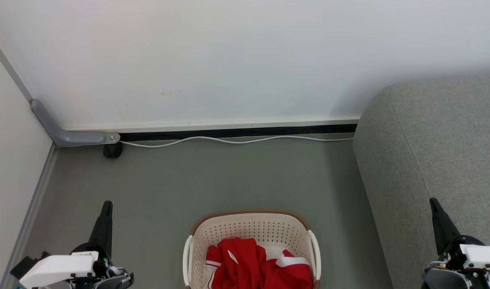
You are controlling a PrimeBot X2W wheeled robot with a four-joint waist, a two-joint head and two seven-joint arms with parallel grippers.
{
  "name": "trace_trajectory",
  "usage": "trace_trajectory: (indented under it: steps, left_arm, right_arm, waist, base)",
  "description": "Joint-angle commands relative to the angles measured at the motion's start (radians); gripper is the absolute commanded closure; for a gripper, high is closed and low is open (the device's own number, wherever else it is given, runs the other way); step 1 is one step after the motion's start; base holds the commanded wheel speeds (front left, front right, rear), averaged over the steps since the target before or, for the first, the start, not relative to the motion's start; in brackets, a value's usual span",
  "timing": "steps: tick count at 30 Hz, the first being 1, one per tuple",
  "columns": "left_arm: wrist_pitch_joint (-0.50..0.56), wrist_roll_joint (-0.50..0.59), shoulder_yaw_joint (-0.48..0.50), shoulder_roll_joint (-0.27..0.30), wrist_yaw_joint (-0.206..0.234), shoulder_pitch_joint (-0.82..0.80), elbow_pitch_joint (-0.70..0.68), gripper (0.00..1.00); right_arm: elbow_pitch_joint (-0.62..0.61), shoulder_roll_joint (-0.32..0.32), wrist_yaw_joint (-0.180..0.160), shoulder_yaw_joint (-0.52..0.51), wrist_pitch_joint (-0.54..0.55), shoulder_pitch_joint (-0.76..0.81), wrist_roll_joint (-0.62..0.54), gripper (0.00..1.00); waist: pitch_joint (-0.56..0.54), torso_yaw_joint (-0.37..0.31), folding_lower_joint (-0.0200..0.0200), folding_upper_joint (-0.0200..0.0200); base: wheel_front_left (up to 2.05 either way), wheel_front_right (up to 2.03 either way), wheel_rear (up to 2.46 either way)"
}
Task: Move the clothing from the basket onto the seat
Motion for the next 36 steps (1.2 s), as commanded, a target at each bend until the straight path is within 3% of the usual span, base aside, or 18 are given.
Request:
trace_trajectory:
  steps: [1, 36]
  left_arm:
    - [0.006, 0.003, 0.032, 0.009, -0.008, -0.056, -0.022, 1.00]
    - [0.006, 0.003, 0.032, 0.009, -0.008, -0.056, -0.022, 1.00]
  right_arm:
    - [-0.030, -0.011, 0.004, 0.017, 0.008, -0.036, -0.003, 1.00]
    - [-0.030, -0.011, 0.004, 0.017, 0.008, -0.036, -0.003, 1.00]
  waist:
    - [0.000, 0.000, 0.0000, -0.0001]
    - [0.000, 0.000, 0.0000, -0.0001]
  base:
    - [0.00, 0.00, 0.00]
    - [0.00, 0.00, 0.00]
